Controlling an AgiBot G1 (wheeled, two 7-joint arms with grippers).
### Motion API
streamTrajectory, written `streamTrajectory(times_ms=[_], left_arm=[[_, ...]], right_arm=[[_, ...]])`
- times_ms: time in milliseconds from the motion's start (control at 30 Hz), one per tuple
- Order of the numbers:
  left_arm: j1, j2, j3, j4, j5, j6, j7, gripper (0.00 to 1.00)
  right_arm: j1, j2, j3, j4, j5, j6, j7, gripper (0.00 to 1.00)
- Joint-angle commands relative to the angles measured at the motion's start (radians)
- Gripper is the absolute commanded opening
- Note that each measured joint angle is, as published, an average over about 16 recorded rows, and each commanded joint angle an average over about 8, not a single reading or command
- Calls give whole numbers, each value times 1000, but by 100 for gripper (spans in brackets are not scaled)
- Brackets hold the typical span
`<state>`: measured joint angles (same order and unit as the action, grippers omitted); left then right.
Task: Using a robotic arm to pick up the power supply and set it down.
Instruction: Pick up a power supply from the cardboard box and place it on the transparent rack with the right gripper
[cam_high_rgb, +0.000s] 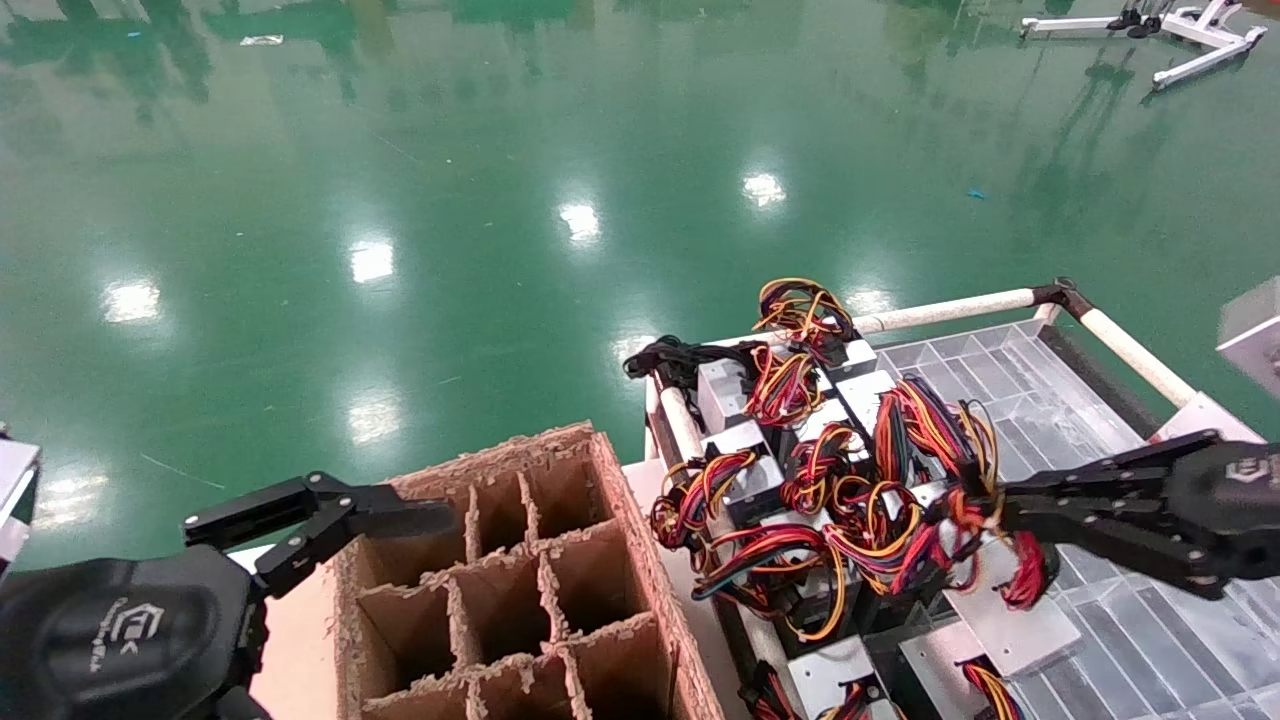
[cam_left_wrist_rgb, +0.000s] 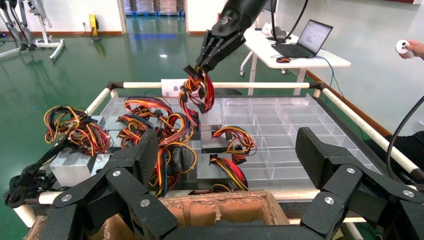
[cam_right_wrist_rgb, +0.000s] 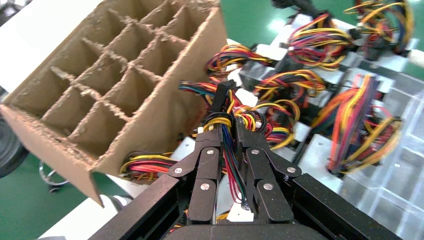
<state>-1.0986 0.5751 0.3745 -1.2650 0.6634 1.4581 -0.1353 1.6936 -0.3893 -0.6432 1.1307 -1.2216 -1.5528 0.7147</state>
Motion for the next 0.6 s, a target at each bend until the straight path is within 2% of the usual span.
streamTrajectory(times_ms=[33, 167, 267, 467, 600], left_arm=[[0, 0, 0, 0, 0, 0, 0, 100], [0, 0, 0, 0, 0, 0, 0, 100], [0, 0, 0, 0, 0, 0, 0, 100], [0, 0, 0, 0, 0, 0, 0, 100], [0, 0, 0, 0, 0, 0, 0, 100]], right_arm=[[-1, 10, 1, -3, 15, 8, 0, 0], [-28, 32, 7, -61, 44, 21, -25, 0], [-84, 51, 12, -137, 94, 34, -63, 0], [-227, 105, 27, -297, 208, 57, -212, 0], [-266, 129, 36, -363, 239, 59, -298, 0]])
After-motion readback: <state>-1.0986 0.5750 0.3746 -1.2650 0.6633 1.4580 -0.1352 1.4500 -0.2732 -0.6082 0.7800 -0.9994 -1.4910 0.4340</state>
